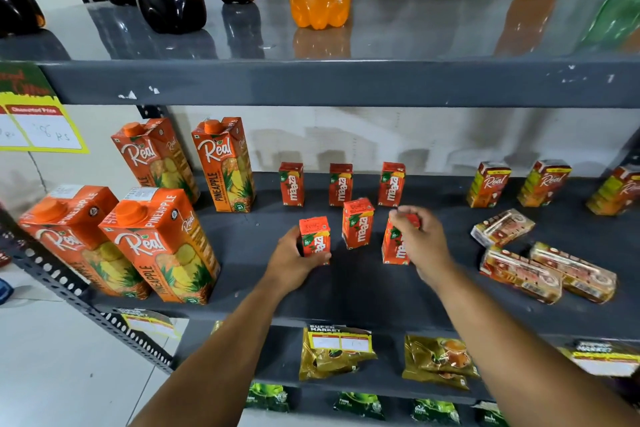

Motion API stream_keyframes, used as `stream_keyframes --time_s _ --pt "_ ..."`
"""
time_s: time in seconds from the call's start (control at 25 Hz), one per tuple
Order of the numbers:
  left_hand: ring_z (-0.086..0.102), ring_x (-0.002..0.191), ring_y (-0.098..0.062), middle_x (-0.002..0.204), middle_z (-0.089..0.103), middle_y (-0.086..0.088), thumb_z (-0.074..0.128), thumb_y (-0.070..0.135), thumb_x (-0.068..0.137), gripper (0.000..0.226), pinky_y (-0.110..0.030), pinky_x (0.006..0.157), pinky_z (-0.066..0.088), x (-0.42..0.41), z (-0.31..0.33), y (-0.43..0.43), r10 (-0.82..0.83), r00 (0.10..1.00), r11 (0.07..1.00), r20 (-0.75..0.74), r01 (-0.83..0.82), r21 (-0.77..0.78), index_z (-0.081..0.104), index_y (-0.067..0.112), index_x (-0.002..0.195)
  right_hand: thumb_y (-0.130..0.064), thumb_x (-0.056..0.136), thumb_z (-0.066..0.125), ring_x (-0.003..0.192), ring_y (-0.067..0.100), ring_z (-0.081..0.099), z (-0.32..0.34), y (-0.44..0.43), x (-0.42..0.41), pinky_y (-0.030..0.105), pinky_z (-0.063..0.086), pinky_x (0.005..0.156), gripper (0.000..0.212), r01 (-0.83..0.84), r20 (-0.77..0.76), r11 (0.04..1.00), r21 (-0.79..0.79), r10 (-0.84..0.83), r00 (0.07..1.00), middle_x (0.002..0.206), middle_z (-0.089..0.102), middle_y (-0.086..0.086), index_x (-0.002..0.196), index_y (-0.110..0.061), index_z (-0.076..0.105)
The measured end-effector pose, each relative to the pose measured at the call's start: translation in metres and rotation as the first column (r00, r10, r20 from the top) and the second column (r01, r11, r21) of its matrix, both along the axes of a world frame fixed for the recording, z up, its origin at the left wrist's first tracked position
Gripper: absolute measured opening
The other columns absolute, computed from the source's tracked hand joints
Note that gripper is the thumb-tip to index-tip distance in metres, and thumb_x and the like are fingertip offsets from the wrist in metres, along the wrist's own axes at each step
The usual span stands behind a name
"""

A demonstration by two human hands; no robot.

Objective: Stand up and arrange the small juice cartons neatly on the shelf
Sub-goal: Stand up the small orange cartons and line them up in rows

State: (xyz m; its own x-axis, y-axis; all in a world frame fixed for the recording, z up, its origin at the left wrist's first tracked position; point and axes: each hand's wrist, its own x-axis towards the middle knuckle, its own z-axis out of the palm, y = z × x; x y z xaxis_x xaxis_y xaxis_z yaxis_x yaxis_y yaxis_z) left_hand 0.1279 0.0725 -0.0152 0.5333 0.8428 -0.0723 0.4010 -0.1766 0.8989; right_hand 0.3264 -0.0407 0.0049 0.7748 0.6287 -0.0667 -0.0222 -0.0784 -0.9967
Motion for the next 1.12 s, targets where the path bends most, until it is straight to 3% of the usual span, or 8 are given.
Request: stream_keyframes --time_s 0.08,0.2,0.36,0.64,0.92,1.12 --pt "0.065 0.089 -0.010 0.102 0.069 0.000 0.083 0.017 0.070 0.047 -0.038 0.088 0.054 0.007 0.000 0.006 0.014 1.000 0.999 0.014 -0.014 -0.035 0.056 0.024 0.107 -0.023 0.087 0.070 0.077 0.016 0.062 0.003 0.011 -0.006 0.028 0.047 0.068 0.010 0.111 -0.034 0.992 0.066 -0.109 0.993 0.082 0.065 -0.003 0.084 -0.023 0.059" --pt "0.068 0.090 -0.015 0.098 0.071 0.000 0.085 0.014 0.067 0.047 -0.044 0.089 0.055 0.016 -0.001 0.015 -0.002 0.999 0.998 0.052 0.006 -0.070 0.059 0.022 0.106 -0.025 0.088 0.067 0.085 0.017 0.064 -0.002 0.026 -0.005 0.030 0.049 0.072 0.009 0.111 -0.036 0.991 0.078 -0.108 0.993 0.088 0.066 -0.003 0.089 -0.021 0.059" --pt "0.069 0.092 -0.014 0.100 0.072 0.002 0.085 0.011 0.066 0.049 -0.044 0.089 0.055 0.026 -0.003 0.025 -0.029 0.996 0.994 0.088 0.038 -0.100 0.060 0.023 0.107 -0.021 0.089 0.067 0.089 0.024 0.065 -0.003 0.037 0.012 0.042 0.052 0.083 0.012 -0.043 -0.041 0.996 0.075 0.047 0.998 0.087 0.067 0.000 0.079 -0.024 0.060" --pt "0.068 0.095 -0.012 0.105 0.072 0.003 0.086 0.015 0.065 0.058 -0.042 0.091 0.054 0.041 -0.013 0.028 -0.101 0.992 0.992 0.082 0.107 -0.064 0.058 0.023 0.115 -0.010 0.091 0.062 0.067 0.011 0.064 0.004 0.043 0.014 0.029 0.050 0.064 0.018 -0.216 -0.080 0.974 0.073 0.222 0.972 0.076 0.063 -0.001 0.075 -0.018 0.057" --pt "0.069 0.098 -0.016 0.107 0.073 -0.001 0.087 0.010 0.062 0.062 -0.048 0.092 0.053 0.041 -0.015 0.037 -0.220 0.968 0.965 0.125 0.234 -0.115 0.058 0.021 0.116 -0.011 0.089 0.063 0.067 0.013 0.065 -0.001 0.044 0.007 0.030 0.050 0.064 0.019 -0.176 -0.114 0.978 0.108 0.188 0.976 0.071 0.067 -0.005 0.072 -0.019 0.058" --pt "0.069 0.097 -0.016 0.105 0.074 0.001 0.092 0.018 0.050 0.069 -0.051 0.093 0.052 0.039 -0.015 0.042 -0.240 0.963 0.955 0.121 0.256 -0.148 0.061 0.024 0.112 -0.021 0.090 0.064 0.077 0.016 0.068 -0.001 0.040 -0.001 0.031 0.052 0.066 0.008 -0.165 -0.143 0.981 0.099 0.178 0.974 0.085 0.068 0.001 0.083 -0.020 0.060"
